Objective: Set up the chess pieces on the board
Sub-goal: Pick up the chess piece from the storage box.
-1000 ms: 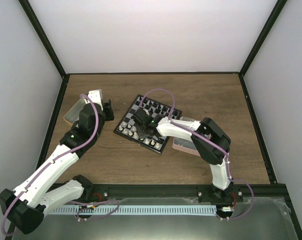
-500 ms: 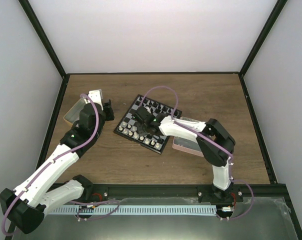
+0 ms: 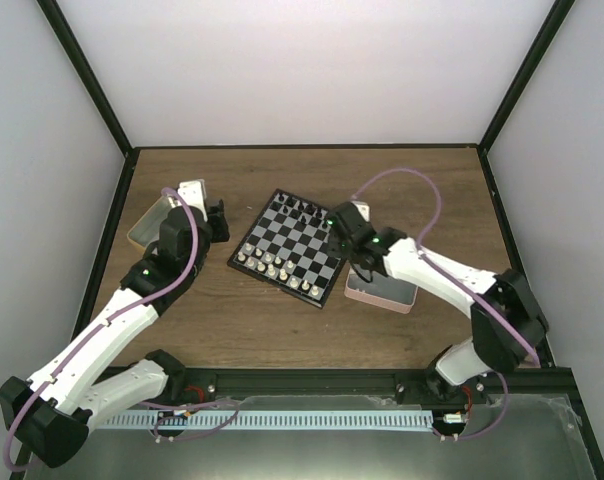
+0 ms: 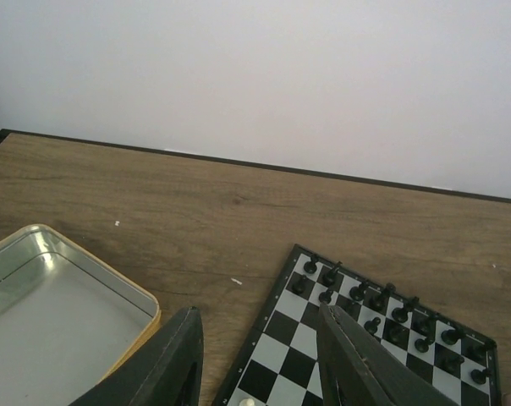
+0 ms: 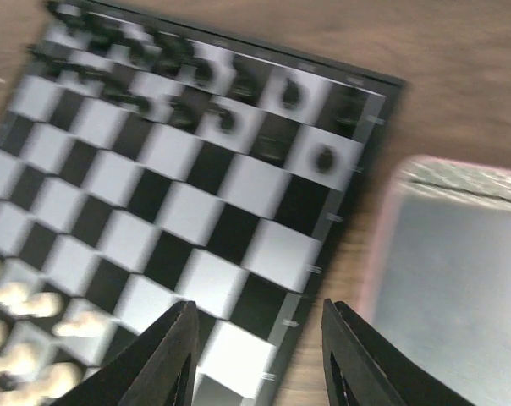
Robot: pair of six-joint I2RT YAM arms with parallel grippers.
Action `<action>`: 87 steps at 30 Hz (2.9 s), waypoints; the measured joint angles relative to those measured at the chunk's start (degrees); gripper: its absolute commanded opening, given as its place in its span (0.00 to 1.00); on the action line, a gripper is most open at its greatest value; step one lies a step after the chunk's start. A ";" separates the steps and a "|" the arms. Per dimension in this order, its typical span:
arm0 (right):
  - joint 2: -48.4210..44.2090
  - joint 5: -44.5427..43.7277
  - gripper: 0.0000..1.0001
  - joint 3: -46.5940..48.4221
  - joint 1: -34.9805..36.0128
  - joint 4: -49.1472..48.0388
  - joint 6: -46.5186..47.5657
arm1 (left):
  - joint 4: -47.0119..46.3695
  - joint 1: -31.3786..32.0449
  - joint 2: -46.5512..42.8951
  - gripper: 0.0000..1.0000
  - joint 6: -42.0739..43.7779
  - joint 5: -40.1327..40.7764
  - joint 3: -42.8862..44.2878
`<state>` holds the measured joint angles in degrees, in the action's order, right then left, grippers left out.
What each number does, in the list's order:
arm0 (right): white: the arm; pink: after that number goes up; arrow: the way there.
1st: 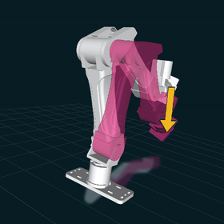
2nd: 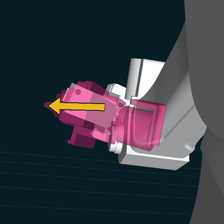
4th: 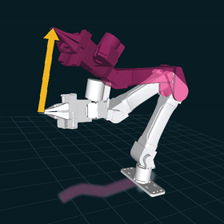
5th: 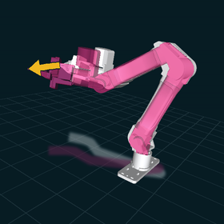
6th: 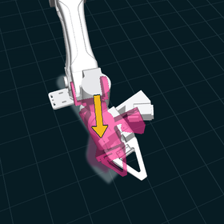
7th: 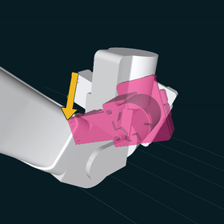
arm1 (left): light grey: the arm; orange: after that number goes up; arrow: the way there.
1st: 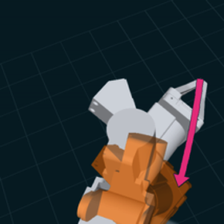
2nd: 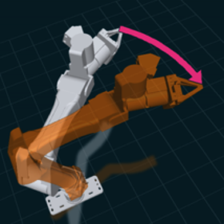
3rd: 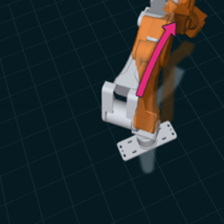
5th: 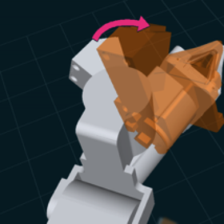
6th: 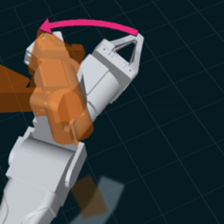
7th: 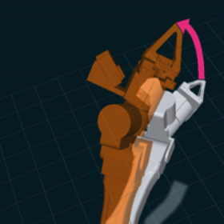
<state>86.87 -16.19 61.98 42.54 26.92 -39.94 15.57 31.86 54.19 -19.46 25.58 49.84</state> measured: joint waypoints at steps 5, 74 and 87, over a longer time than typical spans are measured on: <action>-5.16 -0.48 0.44 -10.12 -5.40 1.86 -2.86 | -0.20 0.00 0.00 0.44 0.02 -0.94 -0.26; 1.05 16.28 0.36 -17.59 -15.91 -10.71 10.62 | -2.21 -0.11 0.33 0.44 0.24 -3.04 -0.83; 7.45 17.27 0.24 -13.70 -16.22 -13.00 18.32 | -2.19 -0.11 0.33 0.44 0.46 -2.97 -0.83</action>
<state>94.32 1.08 48.27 26.33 13.91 -21.63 13.39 31.75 54.52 -19.00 22.61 49.01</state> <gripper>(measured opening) 0.300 0.443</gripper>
